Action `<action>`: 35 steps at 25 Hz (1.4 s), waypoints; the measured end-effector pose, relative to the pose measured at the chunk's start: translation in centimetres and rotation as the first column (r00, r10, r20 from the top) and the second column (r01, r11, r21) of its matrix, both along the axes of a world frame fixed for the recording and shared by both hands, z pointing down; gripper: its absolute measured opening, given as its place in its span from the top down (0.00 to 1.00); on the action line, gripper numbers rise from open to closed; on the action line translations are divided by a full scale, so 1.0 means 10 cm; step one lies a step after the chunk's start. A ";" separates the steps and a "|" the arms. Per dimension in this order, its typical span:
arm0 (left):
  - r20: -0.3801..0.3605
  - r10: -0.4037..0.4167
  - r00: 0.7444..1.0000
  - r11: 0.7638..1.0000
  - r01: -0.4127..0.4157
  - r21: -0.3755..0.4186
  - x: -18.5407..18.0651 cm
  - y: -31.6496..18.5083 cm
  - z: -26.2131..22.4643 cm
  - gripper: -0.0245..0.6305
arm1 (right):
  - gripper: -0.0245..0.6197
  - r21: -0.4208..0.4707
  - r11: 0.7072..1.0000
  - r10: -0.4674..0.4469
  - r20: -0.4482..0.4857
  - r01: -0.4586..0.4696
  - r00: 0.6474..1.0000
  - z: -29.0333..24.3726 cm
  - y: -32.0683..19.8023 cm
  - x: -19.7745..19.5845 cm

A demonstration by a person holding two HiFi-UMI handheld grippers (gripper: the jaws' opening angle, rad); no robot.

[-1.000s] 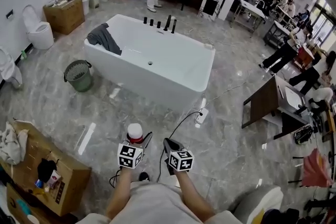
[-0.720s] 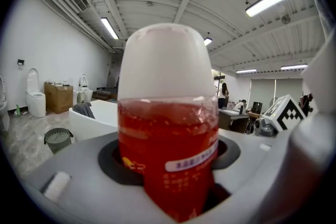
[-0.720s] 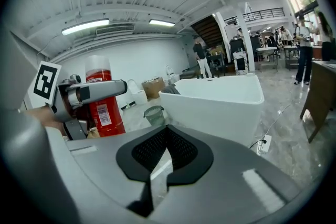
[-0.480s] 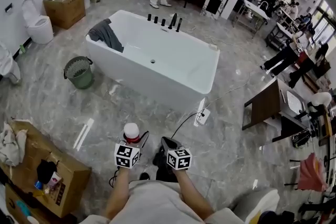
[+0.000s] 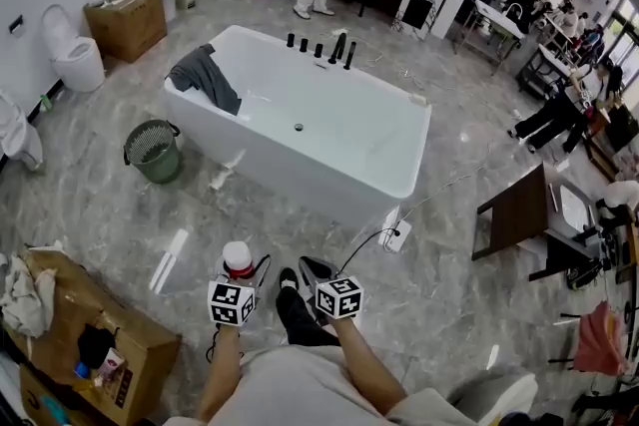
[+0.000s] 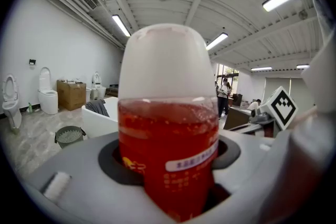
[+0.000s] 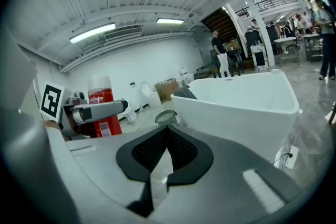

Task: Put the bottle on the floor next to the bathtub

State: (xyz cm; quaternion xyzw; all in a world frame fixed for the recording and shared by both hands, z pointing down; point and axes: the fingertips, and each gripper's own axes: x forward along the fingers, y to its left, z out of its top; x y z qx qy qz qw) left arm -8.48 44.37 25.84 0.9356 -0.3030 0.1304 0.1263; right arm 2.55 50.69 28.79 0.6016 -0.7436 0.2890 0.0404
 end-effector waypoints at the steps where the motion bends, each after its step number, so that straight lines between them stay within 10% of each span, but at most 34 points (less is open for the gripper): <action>1: 0.003 -0.001 1.000 1.000 0.001 0.000 0.04 -0.12 -0.01 0.43 | 0.96 0.013 1.000 -0.011 0.000 0.011 1.000 -0.05 -0.15 0.06; 12: 0.002 0.056 0.998 0.998 -0.056 0.034 0.83 -1.25 -0.21 0.43 | 0.96 0.183 0.941 -0.306 0.102 0.285 0.947 -0.92 -1.39 0.60; 20: 0.001 0.115 0.993 0.991 -0.115 0.066 1.36 -1.81 -0.34 0.43 | 0.96 0.130 0.816 -0.558 -0.077 0.563 0.826 -1.24 -1.78 0.80; 31: 0.010 0.178 0.984 0.980 -0.178 0.093 1.86 -2.08 -0.28 0.43 | 0.96 0.113 0.729 -0.619 -0.314 0.675 0.720 -1.34 -2.23 1.18; 35: 0.020 0.189 0.982 0.978 -0.190 0.091 1.89 -2.09 -0.22 0.43 | 0.96 0.112 0.653 -0.672 -0.371 0.749 0.641 -1.46 -2.29 1.02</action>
